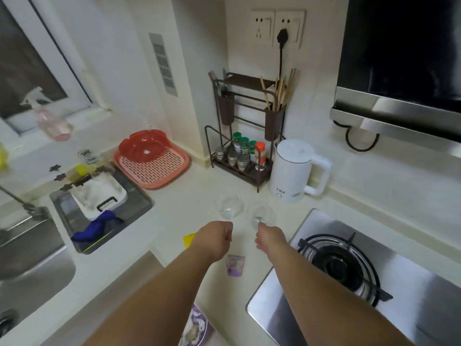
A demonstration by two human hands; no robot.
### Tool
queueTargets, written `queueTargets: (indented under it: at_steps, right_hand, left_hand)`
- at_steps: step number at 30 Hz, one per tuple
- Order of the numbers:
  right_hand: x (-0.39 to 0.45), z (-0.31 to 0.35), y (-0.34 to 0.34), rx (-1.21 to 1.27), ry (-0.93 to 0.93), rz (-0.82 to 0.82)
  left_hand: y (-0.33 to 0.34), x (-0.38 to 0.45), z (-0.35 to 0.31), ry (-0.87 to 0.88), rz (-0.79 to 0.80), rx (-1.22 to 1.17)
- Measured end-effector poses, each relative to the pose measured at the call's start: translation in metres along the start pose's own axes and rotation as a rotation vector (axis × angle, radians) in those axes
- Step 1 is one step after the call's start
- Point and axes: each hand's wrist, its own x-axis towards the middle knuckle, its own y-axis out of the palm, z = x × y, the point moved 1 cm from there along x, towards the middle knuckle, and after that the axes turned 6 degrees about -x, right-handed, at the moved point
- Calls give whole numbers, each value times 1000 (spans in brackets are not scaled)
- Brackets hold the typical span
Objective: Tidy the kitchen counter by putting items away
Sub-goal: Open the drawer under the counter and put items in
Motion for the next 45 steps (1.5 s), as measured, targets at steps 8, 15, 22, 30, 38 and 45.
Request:
queueTargets:
  at_steps: [8,15,22,30,38,45]
  right_hand:
    - [-24,-4,-10,-97,-213,-110]
    - [-149,-71,-48,-72,-420,-177]
    - [-279,-247,-112,-132,-433,-398]
    - [-425,-457,-211,-203,-146,-508]
    - [-487,-620,-264,-442,209,-516]
    - [-447,-702,-281,-743,310,-265]
  left_hand:
    - [0,-31,7,52,-31,-72]
    - [17,-113,-13,162,-99,-159]
    - [103,-245,-61,325,-17,-108]
    - [224,-400,-164,560,365,24]
    - [321,-490,-208,657,680,202]
    - [410,-528,-209,555,809,165]
